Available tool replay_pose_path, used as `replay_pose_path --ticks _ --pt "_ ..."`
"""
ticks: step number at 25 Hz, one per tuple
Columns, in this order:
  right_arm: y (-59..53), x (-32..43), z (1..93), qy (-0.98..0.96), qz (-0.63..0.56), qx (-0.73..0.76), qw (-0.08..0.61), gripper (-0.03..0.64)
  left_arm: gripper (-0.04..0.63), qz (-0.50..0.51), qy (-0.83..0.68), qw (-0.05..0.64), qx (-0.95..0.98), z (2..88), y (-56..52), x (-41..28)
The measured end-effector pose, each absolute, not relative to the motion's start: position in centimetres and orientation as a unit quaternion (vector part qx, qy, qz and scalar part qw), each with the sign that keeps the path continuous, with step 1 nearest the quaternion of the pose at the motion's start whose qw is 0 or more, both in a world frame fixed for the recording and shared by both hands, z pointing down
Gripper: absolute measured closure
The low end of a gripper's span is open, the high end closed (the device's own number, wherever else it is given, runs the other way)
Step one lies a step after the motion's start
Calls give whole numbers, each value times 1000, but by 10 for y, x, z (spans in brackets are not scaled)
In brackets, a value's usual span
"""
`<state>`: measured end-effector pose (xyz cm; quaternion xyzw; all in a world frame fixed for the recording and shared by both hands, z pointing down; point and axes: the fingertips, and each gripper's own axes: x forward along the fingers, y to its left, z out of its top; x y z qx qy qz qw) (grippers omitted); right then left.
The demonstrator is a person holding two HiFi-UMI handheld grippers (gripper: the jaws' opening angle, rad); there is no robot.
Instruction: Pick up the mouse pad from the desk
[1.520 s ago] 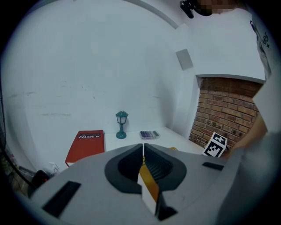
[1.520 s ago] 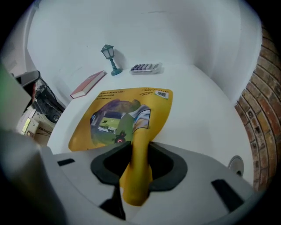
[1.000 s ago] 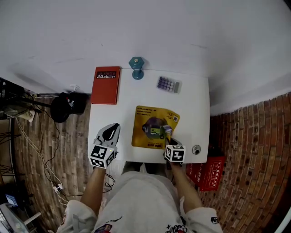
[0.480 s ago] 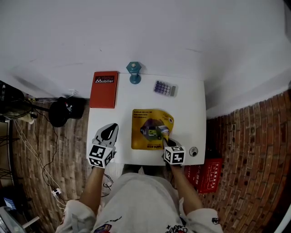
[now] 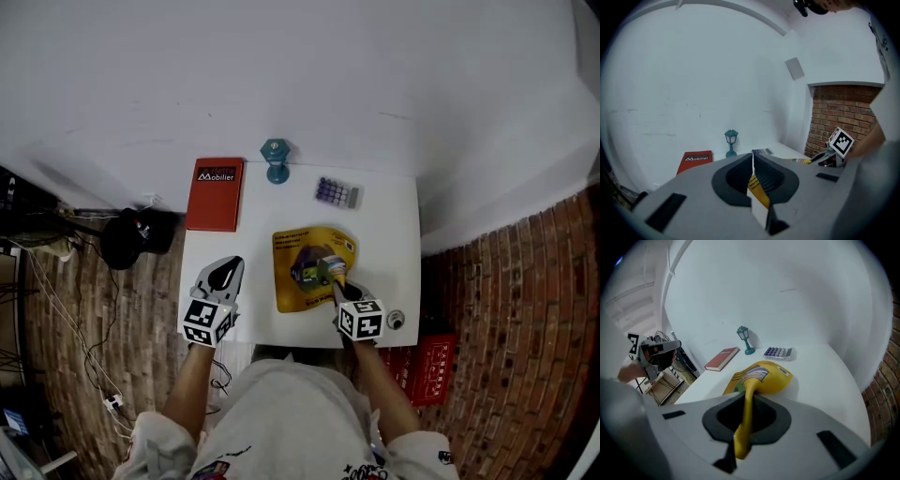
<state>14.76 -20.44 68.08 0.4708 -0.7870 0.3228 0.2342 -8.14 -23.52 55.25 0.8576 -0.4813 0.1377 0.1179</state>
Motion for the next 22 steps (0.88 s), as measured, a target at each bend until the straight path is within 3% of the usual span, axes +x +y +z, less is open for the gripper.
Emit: replay_pose_path --ticks 22 --pt "-264 194 521 -819 187 528 122 591 566 120 -485 90 862 516 -250 -74"
